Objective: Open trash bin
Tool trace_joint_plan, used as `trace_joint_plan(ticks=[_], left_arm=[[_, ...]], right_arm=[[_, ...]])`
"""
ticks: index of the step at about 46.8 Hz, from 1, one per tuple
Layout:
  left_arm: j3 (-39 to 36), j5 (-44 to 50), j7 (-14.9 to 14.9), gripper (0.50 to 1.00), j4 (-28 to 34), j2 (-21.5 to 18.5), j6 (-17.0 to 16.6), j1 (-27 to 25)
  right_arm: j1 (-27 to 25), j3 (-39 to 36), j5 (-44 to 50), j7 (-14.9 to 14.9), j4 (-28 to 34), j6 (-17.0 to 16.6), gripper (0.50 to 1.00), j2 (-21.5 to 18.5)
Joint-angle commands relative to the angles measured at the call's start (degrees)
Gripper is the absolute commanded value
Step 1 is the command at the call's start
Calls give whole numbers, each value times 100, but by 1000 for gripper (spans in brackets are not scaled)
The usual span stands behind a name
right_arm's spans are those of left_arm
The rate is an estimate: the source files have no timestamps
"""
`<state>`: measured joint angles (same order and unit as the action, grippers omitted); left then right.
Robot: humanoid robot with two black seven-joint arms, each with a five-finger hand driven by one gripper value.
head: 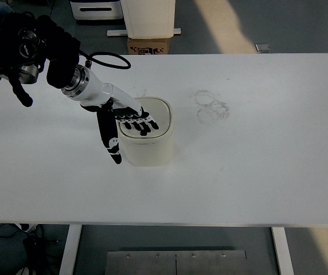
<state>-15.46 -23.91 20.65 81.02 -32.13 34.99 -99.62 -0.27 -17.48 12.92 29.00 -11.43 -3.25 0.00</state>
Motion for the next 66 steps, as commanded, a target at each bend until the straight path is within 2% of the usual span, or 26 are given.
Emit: trace_joint_plan(ticks=[1, 14, 25, 34, 46, 53, 60, 66], left_arm=[[-1, 0, 0, 1000, 1, 5, 1, 4], [-1, 0, 0, 1000, 1, 67, 1, 74], [78, 9, 0, 1000, -218, -12, 1, -259], [613, 167, -8, 1000, -376, -135, 1, -295], [1703, 712, -8, 1000, -1580, -74, 1, -207], [2046, 853, -26, 1000, -2178, 58, -36, 21], [2573, 826, -26, 1000, -2740, 207, -203, 557], [3144, 826, -43, 1000, -3653, 602, -282, 1111]], right_arm=[[0, -1, 0, 0, 0, 0, 991, 0], [-8, -1, 0, 0, 0, 0, 991, 0], [-8, -1, 0, 0, 0, 0, 991, 0], [-8, -1, 0, 0, 0, 0, 991, 0], [1, -1, 0, 0, 0, 0, 991, 0], [1, -1, 0, 0, 0, 0, 991, 0], [1, -1, 0, 0, 0, 0, 991, 0], [-8, 8, 0, 0, 0, 0, 991, 0]])
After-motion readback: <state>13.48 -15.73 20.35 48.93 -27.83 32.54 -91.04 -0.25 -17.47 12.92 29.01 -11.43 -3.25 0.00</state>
